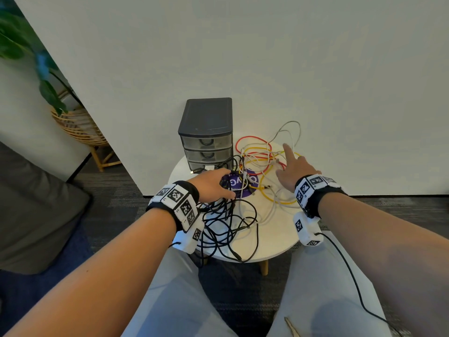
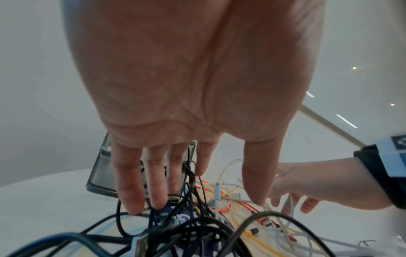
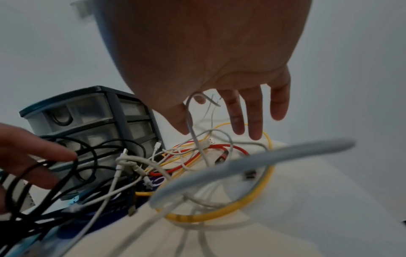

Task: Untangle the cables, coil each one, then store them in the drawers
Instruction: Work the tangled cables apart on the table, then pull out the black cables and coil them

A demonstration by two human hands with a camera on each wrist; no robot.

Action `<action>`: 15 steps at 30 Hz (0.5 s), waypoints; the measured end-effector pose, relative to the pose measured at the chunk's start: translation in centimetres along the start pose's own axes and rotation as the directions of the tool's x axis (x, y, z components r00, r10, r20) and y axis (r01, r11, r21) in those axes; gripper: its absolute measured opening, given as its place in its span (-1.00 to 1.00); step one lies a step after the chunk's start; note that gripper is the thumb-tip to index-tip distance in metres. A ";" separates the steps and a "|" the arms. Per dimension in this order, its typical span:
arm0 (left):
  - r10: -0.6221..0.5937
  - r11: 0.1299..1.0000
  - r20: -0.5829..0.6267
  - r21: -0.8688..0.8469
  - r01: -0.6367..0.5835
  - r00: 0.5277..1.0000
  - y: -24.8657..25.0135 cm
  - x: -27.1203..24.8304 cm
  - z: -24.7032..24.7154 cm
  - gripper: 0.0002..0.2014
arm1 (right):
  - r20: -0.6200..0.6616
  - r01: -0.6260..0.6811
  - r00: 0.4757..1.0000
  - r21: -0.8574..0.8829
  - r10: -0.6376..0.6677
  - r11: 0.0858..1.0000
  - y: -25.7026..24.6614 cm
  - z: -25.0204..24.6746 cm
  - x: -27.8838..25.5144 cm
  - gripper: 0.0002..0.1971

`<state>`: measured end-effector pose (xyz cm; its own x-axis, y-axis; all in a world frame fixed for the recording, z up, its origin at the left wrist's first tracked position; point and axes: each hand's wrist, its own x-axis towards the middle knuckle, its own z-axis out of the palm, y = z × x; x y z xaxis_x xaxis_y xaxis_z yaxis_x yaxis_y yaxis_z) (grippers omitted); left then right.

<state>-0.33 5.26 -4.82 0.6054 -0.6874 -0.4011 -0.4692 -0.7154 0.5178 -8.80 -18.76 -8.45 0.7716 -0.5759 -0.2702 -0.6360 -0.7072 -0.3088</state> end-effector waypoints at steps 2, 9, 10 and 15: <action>0.004 1.000 -0.030 -0.028 -0.005 1.000 -0.4 0.1 -0.4 -0.32 | -0.028 0.004 1.000 0.054 -0.003 0.999 0.4 0.2 0.4 -0.16; 0.028 0.996 -0.150 -0.085 -0.041 0.988 -1.1 -0.2 -1.5 -0.59 | -0.091 -0.046 0.995 -0.010 0.045 0.999 0.9 -0.8 0.0 -0.17; 0.025 0.995 -0.156 -0.096 -0.040 0.987 -1.3 -0.3 -1.7 -0.62 | -0.099 -0.051 0.994 -0.087 0.043 0.995 0.7 -1.1 -0.4 -0.19; 0.050 0.980 -0.196 -0.178 -0.086 0.979 -1.6 -1.2 -2.5 -0.81 | -0.194 0.255 0.935 -0.216 -0.297 0.943 -2.7 -2.7 -2.5 -0.39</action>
<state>1.36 7.55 -3.26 0.6957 -0.6842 -0.2188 -0.3969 -0.6201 0.6768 -8.94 -16.53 -4.51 0.9128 -0.4080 0.0163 -0.4002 -0.9018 -0.1629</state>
